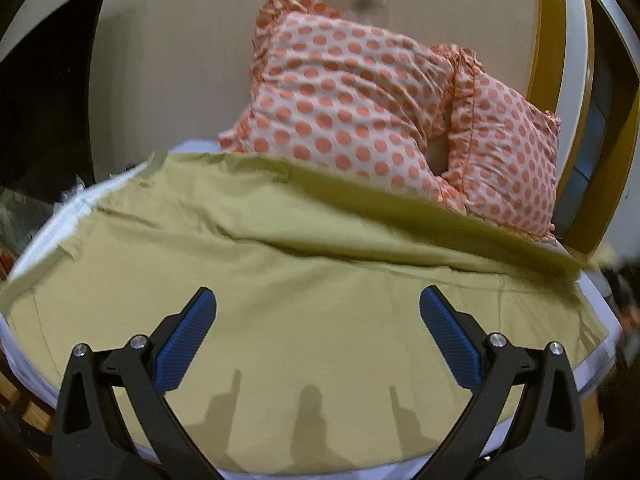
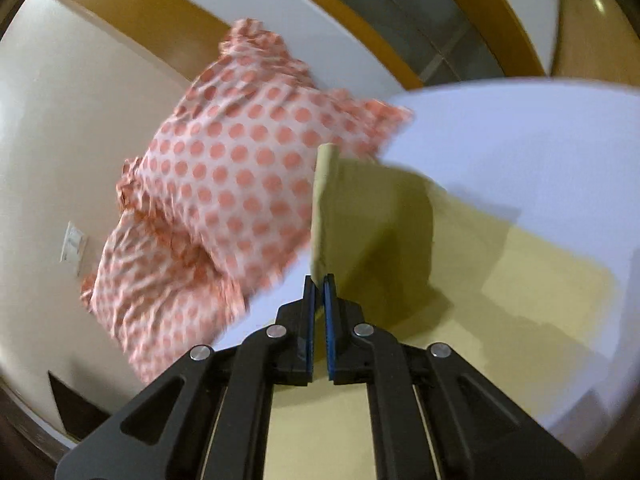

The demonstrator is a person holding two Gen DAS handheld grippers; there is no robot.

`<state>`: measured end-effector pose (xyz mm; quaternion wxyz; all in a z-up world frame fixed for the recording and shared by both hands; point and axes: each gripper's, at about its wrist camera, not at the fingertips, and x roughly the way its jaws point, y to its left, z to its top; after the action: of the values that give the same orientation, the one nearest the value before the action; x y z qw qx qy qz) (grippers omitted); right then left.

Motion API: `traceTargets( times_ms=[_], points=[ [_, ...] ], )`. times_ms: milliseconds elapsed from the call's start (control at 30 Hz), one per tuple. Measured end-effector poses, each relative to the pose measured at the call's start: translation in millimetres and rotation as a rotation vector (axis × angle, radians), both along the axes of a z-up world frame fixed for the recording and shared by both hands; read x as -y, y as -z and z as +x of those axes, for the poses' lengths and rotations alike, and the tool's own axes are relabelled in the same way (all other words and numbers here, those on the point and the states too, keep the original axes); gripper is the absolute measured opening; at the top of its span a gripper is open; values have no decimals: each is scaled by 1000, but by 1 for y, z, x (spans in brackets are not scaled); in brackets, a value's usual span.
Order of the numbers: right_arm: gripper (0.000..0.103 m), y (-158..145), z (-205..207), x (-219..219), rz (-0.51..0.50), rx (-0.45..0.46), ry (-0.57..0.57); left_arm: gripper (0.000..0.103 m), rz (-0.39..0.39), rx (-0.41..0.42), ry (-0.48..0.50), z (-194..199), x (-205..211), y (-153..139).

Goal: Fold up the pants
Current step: 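Grasp the khaki trouser hem with the right gripper and lift it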

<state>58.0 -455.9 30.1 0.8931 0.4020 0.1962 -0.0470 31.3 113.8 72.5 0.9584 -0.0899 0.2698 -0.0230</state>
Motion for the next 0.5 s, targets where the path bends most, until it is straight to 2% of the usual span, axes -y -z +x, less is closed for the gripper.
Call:
traceTargets(
  times_ms=[67, 167, 200, 233, 300, 367, 400, 433, 467, 500],
  points=[
    [5, 12, -27, -11, 23, -69, -23, 101, -4, 14, 13, 9, -7, -9],
    [10, 31, -29, -12, 83, -154, -61, 101, -38, -1, 29, 29, -18, -15],
    [20, 36, -26, -12, 110, -174, -64, 101, -59, -12, 35, 35, -22, -15],
    [38, 41, -24, -12, 133, -191, -69, 101, -94, -28, 44, 41, -26, -14],
    [46, 41, -17, -18, 119, -188, -72, 101, -167, -55, 66, 50, -36, -12],
    [47, 41, -13, -20, 111, -184, -73, 101, -231, -69, 74, 59, -45, -9],
    [44, 41, -7, -21, 96, -171, -72, 101, -258, -78, 71, 65, -50, -8],
    [15, 41, -4, -20, 79, -159, -72, 101, -280, -89, 65, 73, -54, -7],
    [2, 41, -1, -19, 55, -147, -63, 101, -294, -95, 63, 80, -57, -7],
    [2, 41, -2, -16, 54, -129, -54, 101, -305, -100, 62, 88, -59, -7]
  ],
)
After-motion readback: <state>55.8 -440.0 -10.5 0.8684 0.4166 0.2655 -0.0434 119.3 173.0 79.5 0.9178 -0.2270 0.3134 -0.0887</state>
